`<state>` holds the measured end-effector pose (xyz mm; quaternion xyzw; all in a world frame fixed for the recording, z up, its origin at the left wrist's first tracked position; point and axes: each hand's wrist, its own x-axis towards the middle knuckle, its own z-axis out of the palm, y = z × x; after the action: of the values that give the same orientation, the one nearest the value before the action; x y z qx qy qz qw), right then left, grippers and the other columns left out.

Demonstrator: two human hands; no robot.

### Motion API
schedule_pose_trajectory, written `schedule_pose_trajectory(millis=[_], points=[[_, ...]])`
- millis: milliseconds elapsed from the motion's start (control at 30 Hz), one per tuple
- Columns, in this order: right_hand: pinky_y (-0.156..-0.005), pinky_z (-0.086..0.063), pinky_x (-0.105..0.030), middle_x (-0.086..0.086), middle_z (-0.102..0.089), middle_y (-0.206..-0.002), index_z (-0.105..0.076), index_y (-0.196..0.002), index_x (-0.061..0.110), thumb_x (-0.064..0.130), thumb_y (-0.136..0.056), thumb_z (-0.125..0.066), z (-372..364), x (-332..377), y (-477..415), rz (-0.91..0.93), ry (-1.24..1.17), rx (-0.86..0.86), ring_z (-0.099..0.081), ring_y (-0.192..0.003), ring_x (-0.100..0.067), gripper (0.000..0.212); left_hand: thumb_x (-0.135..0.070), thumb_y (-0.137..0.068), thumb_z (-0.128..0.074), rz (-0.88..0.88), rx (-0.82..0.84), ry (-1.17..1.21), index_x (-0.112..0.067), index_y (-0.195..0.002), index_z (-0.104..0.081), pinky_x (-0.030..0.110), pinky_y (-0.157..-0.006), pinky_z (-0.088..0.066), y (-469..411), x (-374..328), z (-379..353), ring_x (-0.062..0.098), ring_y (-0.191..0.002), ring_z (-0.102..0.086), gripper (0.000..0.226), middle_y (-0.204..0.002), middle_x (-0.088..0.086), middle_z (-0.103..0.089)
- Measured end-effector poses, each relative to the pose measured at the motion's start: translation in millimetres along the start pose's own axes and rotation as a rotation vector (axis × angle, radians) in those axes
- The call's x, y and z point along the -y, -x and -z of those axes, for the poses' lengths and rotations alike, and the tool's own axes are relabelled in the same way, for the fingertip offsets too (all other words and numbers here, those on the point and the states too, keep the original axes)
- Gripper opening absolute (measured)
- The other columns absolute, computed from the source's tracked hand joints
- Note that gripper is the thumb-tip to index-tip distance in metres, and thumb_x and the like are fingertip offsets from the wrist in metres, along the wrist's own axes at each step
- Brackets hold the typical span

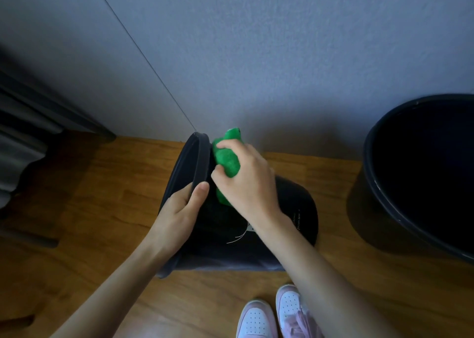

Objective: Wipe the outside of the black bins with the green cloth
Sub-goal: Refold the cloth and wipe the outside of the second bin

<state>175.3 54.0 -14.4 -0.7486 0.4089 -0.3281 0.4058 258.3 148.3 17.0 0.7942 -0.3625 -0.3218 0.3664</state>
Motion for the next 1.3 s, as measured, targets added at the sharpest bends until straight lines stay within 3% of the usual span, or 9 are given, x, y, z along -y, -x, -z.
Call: schedule_pose_trajectory(millis=[300,433,567,667,733,833,967,1133,1300], points=[[-0.078,-0.042,-0.032,-0.011,-0.062,-0.115,-0.064,-0.109,0.026,0.024,-0.082,-0.060,30.1,-129.9,-4.8,-0.449,0.203,0.075,-0.058,-0.104,-0.031,0.027,-0.030,-0.096,-0.034,0.030,0.017,0.103,-0.013,-0.087,-0.062,0.003,-0.055,-0.043,9.2,-5.3,0.4,-0.004,-0.069,-0.063,0.034,-0.078,-0.001,-0.068],[-0.076,-0.040,-0.030,-0.013,-0.063,-0.112,-0.064,-0.108,0.023,0.024,-0.084,-0.058,41.5,-165.9,8.4,-0.540,0.224,0.079,-0.057,-0.103,-0.032,0.025,-0.031,-0.096,-0.036,0.024,0.052,0.138,-0.034,-0.107,-0.060,0.006,-0.079,-0.043,9.8,-2.7,0.3,-0.009,-0.094,-0.060,0.027,-0.098,-0.021,-0.068],[-0.073,-0.035,-0.026,-0.010,-0.060,-0.113,-0.063,-0.109,0.024,0.023,-0.084,-0.059,39.8,-163.2,10.1,-0.522,0.199,0.041,-0.056,-0.104,-0.030,0.026,0.003,-0.094,-0.033,0.143,0.006,0.185,-0.025,-0.097,-0.056,0.002,-0.065,-0.044,-9.8,-8.4,6.6,0.024,-0.108,-0.055,0.037,-0.093,0.003,-0.063],[-0.076,-0.034,-0.026,-0.009,-0.057,-0.113,-0.062,-0.112,0.023,0.019,-0.083,-0.059,40.4,-156.4,8.8,-0.480,0.144,0.053,-0.053,-0.106,-0.027,0.029,0.002,-0.097,-0.030,0.250,-0.030,0.350,0.008,-0.131,-0.037,0.022,-0.101,-0.028,-32.3,-16.5,17.4,0.036,-0.136,-0.029,0.035,-0.141,0.025,-0.040],[-0.077,-0.035,-0.025,-0.006,-0.057,-0.111,-0.062,-0.111,0.023,0.017,-0.082,-0.060,41.2,-153.6,10.1,-0.441,0.122,0.062,-0.053,-0.104,-0.024,0.030,-0.017,-0.100,-0.036,0.162,0.041,0.222,0.000,-0.131,-0.043,0.038,-0.097,-0.035,-34.9,-15.5,20.4,0.036,-0.126,-0.043,0.036,-0.135,0.022,-0.048],[-0.076,-0.035,-0.024,0.000,-0.053,-0.106,-0.062,-0.109,0.024,0.016,-0.080,-0.062,42.1,-150.5,15.1,-0.419,0.095,0.071,-0.052,-0.099,-0.019,0.031,-0.038,-0.098,-0.036,0.315,0.020,0.119,-0.024,-0.095,-0.057,0.036,-0.078,-0.048,-25.6,-37.4,0.6,0.022,-0.093,-0.060,0.026,-0.099,0.005,-0.063],[-0.076,-0.035,-0.023,0.003,-0.051,-0.105,-0.063,-0.108,0.023,0.013,-0.080,-0.062,45.1,-145.0,21.2,-0.408,0.011,0.001,-0.048,-0.094,-0.013,0.030,-0.034,-0.098,-0.036,0.167,-0.022,0.081,-0.034,-0.089,-0.055,0.037,-0.090,-0.045,-16.4,-36.0,-1.8,0.016,-0.098,-0.059,0.021,-0.099,-0.003,-0.062],[-0.078,-0.035,-0.023,0.005,-0.050,-0.104,-0.062,-0.108,0.022,0.010,-0.080,-0.063,50.2,-135.9,22.7,-0.406,-0.038,-0.061,-0.051,-0.097,-0.016,0.031,-0.030,-0.098,-0.036,0.081,-0.007,0.077,-0.034,-0.093,-0.054,0.024,-0.078,-0.045,-7.2,-34.0,-9.4,0.006,-0.092,-0.058,0.019,-0.096,-0.007,-0.062],[-0.076,-0.039,-0.016,0.004,-0.057,-0.105,-0.064,-0.104,0.023,0.017,-0.073,-0.059,54.7,-88.1,25.9,-0.177,-0.124,-0.186,-0.055,-0.095,-0.013,0.032,-0.031,-0.098,-0.036,0.085,-0.017,0.105,-0.032,-0.096,-0.056,0.027,-0.082,-0.046,-9.1,-30.1,-16.0,0.008,-0.094,-0.059,0.020,-0.099,-0.003,-0.063]])
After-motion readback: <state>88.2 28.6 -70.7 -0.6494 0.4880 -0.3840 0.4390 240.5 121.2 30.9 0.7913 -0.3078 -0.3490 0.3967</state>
